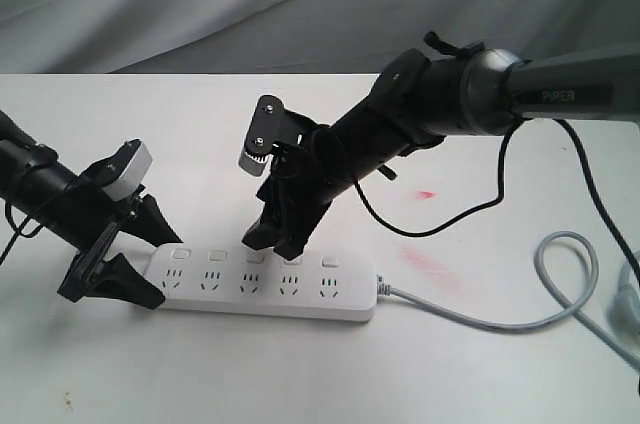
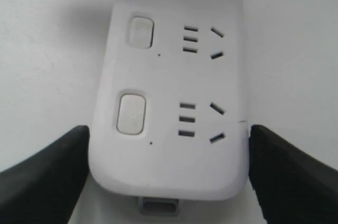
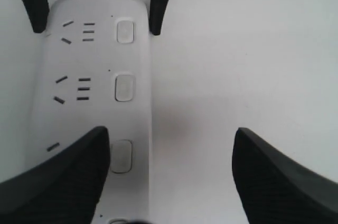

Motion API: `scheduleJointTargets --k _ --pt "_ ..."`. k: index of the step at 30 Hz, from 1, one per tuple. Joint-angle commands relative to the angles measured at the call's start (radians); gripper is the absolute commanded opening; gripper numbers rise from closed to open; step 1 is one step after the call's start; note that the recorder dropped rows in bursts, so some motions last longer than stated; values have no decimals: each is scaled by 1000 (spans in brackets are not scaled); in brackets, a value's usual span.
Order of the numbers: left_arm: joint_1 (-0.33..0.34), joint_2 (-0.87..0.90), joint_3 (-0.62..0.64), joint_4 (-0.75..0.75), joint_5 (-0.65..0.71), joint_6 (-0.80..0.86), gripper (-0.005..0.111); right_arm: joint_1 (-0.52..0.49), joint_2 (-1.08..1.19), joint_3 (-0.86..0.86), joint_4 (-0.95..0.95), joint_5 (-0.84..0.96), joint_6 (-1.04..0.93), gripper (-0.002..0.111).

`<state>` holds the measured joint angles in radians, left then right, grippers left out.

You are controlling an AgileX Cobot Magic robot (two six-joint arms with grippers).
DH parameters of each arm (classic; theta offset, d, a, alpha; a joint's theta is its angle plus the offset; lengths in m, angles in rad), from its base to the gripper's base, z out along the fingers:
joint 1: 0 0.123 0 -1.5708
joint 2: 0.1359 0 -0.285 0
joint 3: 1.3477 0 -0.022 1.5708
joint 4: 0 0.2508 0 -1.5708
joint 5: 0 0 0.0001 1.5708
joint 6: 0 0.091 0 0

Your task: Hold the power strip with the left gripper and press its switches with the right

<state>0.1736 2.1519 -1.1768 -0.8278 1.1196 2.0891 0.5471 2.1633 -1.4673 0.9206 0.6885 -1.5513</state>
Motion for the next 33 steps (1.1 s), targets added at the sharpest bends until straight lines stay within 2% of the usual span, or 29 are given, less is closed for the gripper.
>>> scheduleJointTargets --k 1,24,33 --pt "-3 -1 -2 16 -21 4 41 1 -1 7 32 -22 -19 62" --pt "-3 -1 -2 16 -21 4 41 1 78 7 50 -30 -19 62" --pt "-3 -1 -2 16 -21 4 41 1 96 7 2 -34 -6 62"
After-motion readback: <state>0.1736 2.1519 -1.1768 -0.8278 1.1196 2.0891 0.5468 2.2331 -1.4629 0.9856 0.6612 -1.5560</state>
